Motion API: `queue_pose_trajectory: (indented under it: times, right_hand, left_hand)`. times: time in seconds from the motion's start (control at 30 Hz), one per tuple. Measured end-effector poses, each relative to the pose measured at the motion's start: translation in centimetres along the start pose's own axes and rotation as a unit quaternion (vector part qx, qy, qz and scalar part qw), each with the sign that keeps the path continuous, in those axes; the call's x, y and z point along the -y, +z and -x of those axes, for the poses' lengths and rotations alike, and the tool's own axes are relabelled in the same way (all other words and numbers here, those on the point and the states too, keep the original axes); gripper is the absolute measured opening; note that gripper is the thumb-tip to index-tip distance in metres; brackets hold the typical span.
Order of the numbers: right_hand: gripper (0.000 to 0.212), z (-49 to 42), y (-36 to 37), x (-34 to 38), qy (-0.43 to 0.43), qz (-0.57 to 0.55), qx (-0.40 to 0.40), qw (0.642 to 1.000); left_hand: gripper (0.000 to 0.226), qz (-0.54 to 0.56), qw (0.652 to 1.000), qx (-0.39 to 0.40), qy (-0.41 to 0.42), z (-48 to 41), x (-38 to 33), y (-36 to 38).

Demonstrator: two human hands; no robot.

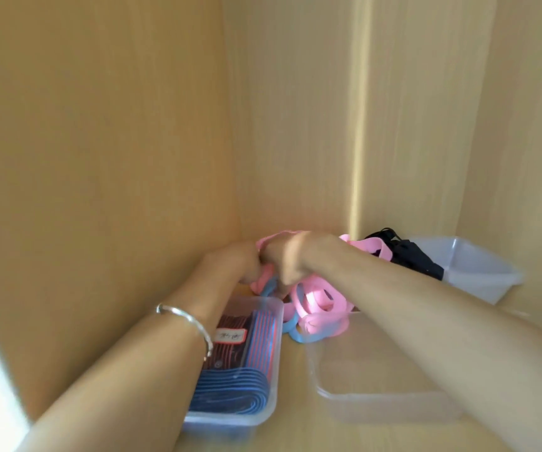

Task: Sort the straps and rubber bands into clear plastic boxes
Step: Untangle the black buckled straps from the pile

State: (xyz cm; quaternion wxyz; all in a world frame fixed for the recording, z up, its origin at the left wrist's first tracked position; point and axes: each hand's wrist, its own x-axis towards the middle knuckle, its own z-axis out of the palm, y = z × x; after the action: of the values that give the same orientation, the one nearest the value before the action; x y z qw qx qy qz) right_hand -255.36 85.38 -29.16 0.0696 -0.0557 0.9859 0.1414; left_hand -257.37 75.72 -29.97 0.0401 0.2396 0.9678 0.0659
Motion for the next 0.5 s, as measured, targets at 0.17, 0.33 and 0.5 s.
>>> queue_pose_trajectory:
  times: [0.17,0.33,0.5]
  right_hand:
    - [0.070,-1.7,1.1,0.8,-0.011,0.110,0.019,0.994]
    - [0.084,-4.0,2.7,0.2,0.008,0.141,-0.012,0.990]
    - [0.075,-4.9,3.5,0.4,-0.026,0.183,0.025,0.983]
  left_hand:
    - [0.050,-0.030,0.994,0.106,-0.012,3.7,-0.3,-0.2]
    - [0.063,-0.069,0.986,0.149,0.000,3.7,-0.9,1.7]
    - [0.076,-0.129,0.987,0.097,-0.004,3.3,-1.7,4.9]
